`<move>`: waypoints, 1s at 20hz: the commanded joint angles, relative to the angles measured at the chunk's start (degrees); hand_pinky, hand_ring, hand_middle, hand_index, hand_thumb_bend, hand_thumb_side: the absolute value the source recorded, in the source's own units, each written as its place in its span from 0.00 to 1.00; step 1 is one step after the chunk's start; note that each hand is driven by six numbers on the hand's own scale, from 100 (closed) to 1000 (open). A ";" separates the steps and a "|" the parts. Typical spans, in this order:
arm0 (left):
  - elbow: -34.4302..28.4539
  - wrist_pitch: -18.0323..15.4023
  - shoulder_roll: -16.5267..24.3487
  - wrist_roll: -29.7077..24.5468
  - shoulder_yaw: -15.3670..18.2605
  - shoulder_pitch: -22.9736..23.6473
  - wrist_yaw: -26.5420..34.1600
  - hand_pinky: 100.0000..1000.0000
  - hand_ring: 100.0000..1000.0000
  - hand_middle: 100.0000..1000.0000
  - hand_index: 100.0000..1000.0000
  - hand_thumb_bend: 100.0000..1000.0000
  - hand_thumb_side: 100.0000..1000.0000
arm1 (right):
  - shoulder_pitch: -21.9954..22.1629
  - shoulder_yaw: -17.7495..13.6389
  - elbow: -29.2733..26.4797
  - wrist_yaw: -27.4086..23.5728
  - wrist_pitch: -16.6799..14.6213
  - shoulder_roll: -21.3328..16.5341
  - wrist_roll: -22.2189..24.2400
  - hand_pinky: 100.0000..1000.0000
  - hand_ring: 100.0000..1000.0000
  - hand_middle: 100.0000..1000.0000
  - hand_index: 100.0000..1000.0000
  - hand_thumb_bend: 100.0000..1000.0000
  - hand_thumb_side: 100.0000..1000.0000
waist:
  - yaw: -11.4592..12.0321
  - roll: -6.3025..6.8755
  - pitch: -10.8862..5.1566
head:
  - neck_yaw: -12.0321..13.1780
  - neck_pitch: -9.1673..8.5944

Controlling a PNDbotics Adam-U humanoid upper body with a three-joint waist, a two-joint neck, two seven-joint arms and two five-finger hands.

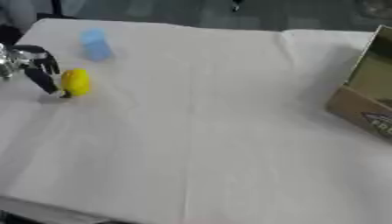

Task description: Pick up the objects with one hand, pass them to the other hand, and then place them into the box on the other side of the table.

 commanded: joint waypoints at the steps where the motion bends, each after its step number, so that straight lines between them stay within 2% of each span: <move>1: 0.28 0.11 0.78 1.90 0.85 -1.37 0.63 0.77 0.77 0.66 0.69 0.34 0.19 | -0.62 -0.80 -0.28 0.29 -0.16 -1.42 0.35 0.97 0.74 0.83 0.92 0.00 0.39 | -0.07 0.31 -0.16 | 0.30 0.10; 8: -0.43 0.05 1.00 1.78 0.48 -1.30 1.42 0.74 0.74 0.62 0.61 0.19 0.09 | -0.67 -0.80 -0.12 0.42 -0.22 -1.37 0.64 0.97 0.74 0.83 0.92 0.00 0.39 | -0.09 0.45 -0.10 | 0.37 0.38; 11: -2.16 0.37 1.36 1.80 0.74 -0.88 2.41 0.73 0.73 0.60 0.60 0.16 0.08 | -0.67 -0.81 -0.13 0.43 -0.29 -1.44 0.68 0.97 0.74 0.83 0.92 0.00 0.39 | -0.07 0.40 -0.14 | 0.30 0.45; 16: -9.51 2.11 3.47 2.80 1.87 0.60 6.22 0.71 0.69 0.56 0.57 0.08 0.04 | -0.61 -0.92 -0.24 0.29 -0.40 -1.63 0.55 0.97 0.74 0.83 0.92 0.00 0.39 | 0.10 0.39 -0.28 | -0.05 0.59; 20: -16.42 4.36 5.44 4.43 3.48 2.71 10.78 0.69 0.66 0.53 0.55 0.02 0.07 | -0.53 -0.97 -0.38 0.24 -0.46 -1.79 0.45 0.97 0.74 0.83 0.92 0.00 0.39 | 0.23 0.38 -0.36 | -0.35 0.48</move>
